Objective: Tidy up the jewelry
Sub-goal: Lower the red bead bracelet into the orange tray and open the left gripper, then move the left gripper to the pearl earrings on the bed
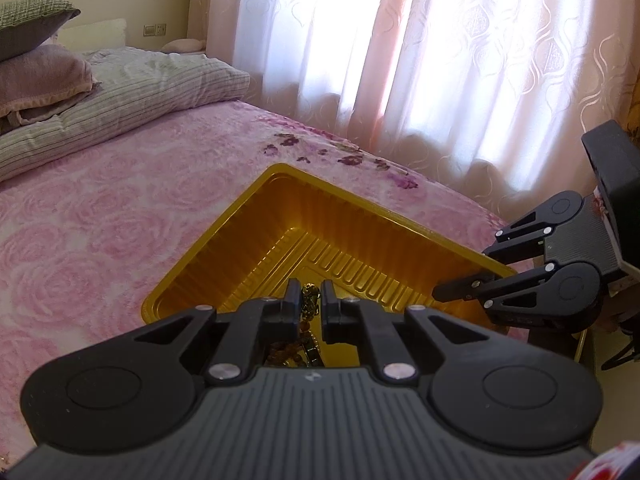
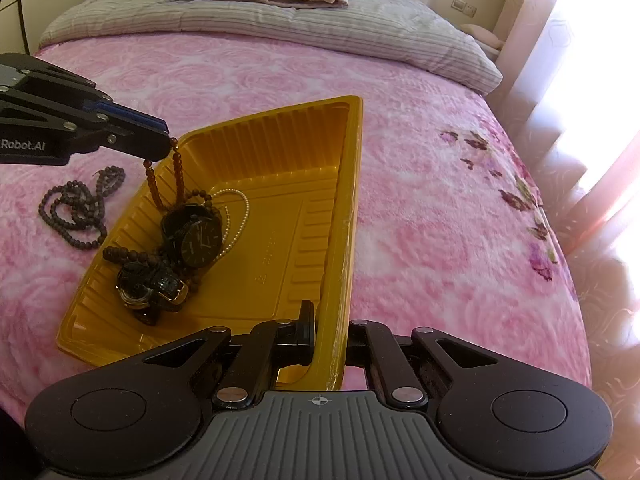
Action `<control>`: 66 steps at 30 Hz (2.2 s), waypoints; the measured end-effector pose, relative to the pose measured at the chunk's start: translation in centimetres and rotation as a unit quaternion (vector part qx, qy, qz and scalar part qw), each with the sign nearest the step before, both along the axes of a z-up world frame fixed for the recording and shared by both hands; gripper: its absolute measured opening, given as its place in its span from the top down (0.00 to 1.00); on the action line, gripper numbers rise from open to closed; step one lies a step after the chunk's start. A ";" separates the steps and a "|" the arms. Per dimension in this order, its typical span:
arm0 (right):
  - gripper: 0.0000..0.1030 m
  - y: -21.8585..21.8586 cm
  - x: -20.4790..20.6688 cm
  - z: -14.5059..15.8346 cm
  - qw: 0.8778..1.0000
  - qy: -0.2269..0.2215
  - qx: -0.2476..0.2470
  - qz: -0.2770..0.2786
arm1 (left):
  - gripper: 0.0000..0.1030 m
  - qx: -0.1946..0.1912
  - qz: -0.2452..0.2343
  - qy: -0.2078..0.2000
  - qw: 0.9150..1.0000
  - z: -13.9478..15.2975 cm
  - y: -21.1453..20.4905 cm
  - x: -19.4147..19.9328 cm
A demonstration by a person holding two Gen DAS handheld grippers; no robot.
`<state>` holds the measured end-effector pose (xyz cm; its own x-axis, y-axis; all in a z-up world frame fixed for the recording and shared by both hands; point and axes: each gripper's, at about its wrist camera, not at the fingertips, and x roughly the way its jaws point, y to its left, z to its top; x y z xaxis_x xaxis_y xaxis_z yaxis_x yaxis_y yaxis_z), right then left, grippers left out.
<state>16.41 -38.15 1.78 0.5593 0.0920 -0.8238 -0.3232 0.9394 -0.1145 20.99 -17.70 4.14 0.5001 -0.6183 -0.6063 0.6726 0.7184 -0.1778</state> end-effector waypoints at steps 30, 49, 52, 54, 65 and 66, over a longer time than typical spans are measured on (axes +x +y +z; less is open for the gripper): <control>0.94 0.0 -0.3 0.0 1.000 -0.004 0.001 -0.004 | 0.87 0.064 0.247 -0.039 0.966 -1.1 20.7 -0.9; 0.94 0.0 -0.6 -0.1 1.000 0.000 -0.001 -0.008 | 0.75 0.095 0.324 0.003 0.941 -10.0 25.6 -2.8; 0.94 -0.1 -0.6 -0.2 1.000 0.003 -0.001 -0.010 | 0.75 0.101 0.318 0.002 0.943 -10.7 25.2 -2.1; 0.94 -0.1 -0.6 -0.3 1.000 0.004 -0.002 -0.011 | 0.75 0.104 0.313 0.001 0.944 -11.1 25.1 -1.5; 0.94 -0.1 -0.4 -0.5 1.000 0.006 -0.004 -0.016 | 0.77 0.120 0.285 -0.008 0.951 -11.6 25.1 -0.6; 0.94 -0.1 -0.4 -0.5 1.000 0.007 -0.004 -0.015 | 0.78 0.120 0.281 -0.007 0.952 -11.6 25.1 -0.6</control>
<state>16.00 -38.27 1.29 0.5510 0.0685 -0.8317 -0.2957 0.9480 -0.1178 20.39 7.39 -7.51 0.7201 -0.0939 -0.6875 0.1700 0.9845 0.0437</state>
